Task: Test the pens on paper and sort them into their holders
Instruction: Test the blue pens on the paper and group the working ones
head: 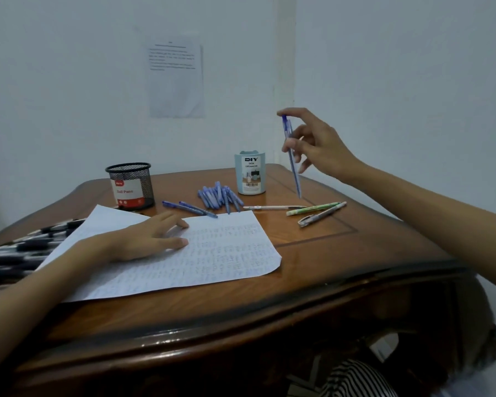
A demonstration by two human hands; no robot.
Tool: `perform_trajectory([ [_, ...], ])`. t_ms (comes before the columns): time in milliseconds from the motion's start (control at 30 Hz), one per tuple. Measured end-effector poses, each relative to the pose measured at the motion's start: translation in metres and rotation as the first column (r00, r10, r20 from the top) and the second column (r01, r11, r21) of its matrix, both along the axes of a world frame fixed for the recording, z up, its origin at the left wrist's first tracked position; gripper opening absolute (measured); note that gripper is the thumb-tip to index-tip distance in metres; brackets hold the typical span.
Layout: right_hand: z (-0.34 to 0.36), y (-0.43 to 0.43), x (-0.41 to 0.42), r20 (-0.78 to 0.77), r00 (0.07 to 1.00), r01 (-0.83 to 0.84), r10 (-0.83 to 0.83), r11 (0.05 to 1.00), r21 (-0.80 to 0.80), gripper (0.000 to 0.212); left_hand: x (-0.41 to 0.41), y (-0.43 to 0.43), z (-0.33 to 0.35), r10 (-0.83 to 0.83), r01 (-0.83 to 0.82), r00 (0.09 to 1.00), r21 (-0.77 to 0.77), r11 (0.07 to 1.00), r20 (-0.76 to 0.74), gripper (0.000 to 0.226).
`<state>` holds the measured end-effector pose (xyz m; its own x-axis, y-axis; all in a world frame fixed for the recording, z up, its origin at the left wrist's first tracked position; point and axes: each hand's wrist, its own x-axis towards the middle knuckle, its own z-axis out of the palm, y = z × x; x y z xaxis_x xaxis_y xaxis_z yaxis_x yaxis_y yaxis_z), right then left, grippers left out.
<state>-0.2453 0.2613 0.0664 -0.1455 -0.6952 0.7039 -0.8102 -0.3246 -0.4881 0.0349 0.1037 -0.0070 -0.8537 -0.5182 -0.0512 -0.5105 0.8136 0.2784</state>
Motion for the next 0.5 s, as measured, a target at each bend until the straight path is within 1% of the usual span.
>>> perform_trajectory([
  [100,-0.002,-0.019,0.017,0.205,0.978,-0.042,0.047,0.999,-0.031,0.037,-0.001,0.000,-0.002,0.008,-0.008,1.000,-0.003,1.000,0.013,0.092],
  [167,-0.004,-0.030,0.028,0.347,0.936,-0.056,0.066,0.998,-0.040,0.027,-0.001,-0.001,-0.002,0.010,-0.010,0.999,-0.015,1.000,0.034,0.075],
  [200,-0.005,-0.035,0.033,0.395,0.916,-0.062,0.070,0.998,-0.033,0.024,0.000,-0.001,-0.002,0.016,-0.015,0.999,-0.022,1.000,0.043,0.070],
  [233,-0.007,-0.039,0.038,0.431,0.899,-0.073,0.073,0.997,-0.017,0.022,0.000,-0.001,-0.002,0.023,-0.021,0.998,-0.027,0.999,0.050,0.069],
  [333,-0.012,-0.054,0.050,0.522,0.847,-0.138,0.100,0.990,0.035,0.022,0.002,0.001,0.000,0.020,-0.018,0.998,-0.035,0.999,0.058,0.077],
  [367,-0.014,-0.059,0.054,0.569,0.816,-0.165,0.105,0.985,0.054,0.023,0.002,0.001,0.001,0.020,-0.018,0.998,-0.035,0.999,0.060,0.073],
  [433,-0.017,-0.068,0.058,0.680,0.723,-0.240,0.126,0.968,0.076,0.028,0.003,0.000,0.002,0.022,-0.020,0.998,-0.036,0.999,0.059,0.055],
  [500,-0.019,-0.076,0.063,0.767,0.626,-0.313,0.137,0.946,0.086,0.031,0.005,-0.001,0.003,0.024,-0.022,0.998,-0.035,0.999,0.052,0.048],
])
